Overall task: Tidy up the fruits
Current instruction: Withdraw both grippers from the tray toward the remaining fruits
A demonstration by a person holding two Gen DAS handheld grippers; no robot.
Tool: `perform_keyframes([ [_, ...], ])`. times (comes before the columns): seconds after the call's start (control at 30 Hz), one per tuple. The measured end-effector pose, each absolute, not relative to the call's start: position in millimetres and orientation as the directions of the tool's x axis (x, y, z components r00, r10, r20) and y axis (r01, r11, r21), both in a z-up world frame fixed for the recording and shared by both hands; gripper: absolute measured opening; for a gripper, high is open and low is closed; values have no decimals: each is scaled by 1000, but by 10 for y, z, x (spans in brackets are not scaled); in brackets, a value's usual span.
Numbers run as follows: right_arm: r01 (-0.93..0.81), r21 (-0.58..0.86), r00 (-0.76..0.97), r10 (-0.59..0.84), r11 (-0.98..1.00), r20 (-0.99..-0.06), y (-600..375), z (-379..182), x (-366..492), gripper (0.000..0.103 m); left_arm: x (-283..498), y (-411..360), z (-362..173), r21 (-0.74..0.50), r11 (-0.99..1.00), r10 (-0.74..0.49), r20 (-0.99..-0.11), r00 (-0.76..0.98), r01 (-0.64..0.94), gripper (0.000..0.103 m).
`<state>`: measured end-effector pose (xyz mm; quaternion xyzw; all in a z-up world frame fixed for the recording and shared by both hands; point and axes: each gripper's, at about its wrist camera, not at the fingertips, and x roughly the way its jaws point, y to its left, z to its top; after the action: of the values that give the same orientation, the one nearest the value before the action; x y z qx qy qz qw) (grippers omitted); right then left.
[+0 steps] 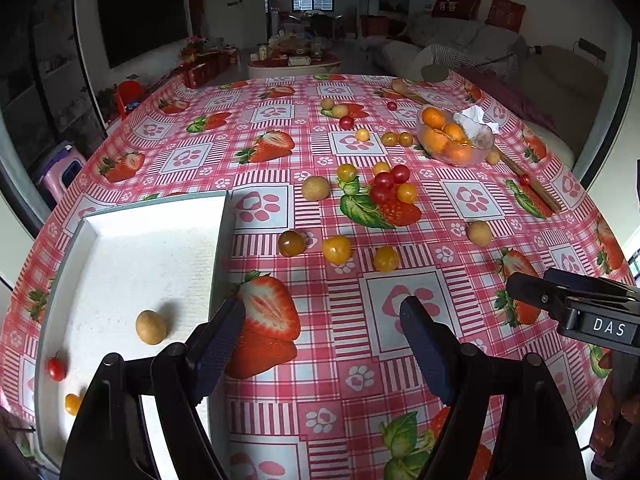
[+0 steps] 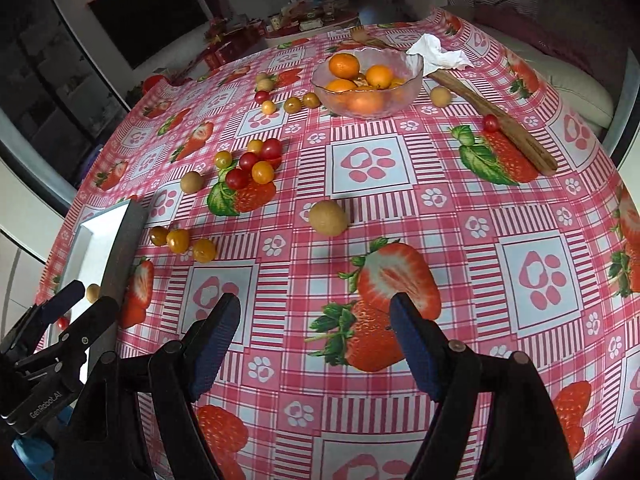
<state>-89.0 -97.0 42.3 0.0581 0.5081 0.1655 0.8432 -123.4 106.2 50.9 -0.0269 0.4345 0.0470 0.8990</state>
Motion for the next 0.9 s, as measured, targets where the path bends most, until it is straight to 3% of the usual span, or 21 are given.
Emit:
perform_keyframes([
  [0.2, -246, 200, 454, 295, 948, -841, -1007, 336, -878, 80, -1059, 1048, 251, -20, 989, 71, -809, 583, -148, 79],
  [0.3, -265, 162, 474, 275, 950, -837, -957, 327, -832, 80, -985, 1033, 158, -11, 990, 72, -824, 561, -143, 66],
  [0.9, -313, 49, 491, 206, 948, -846, -613, 134, -463, 73, -581, 978, 54, -6, 996, 48, -815, 577, -90, 65],
])
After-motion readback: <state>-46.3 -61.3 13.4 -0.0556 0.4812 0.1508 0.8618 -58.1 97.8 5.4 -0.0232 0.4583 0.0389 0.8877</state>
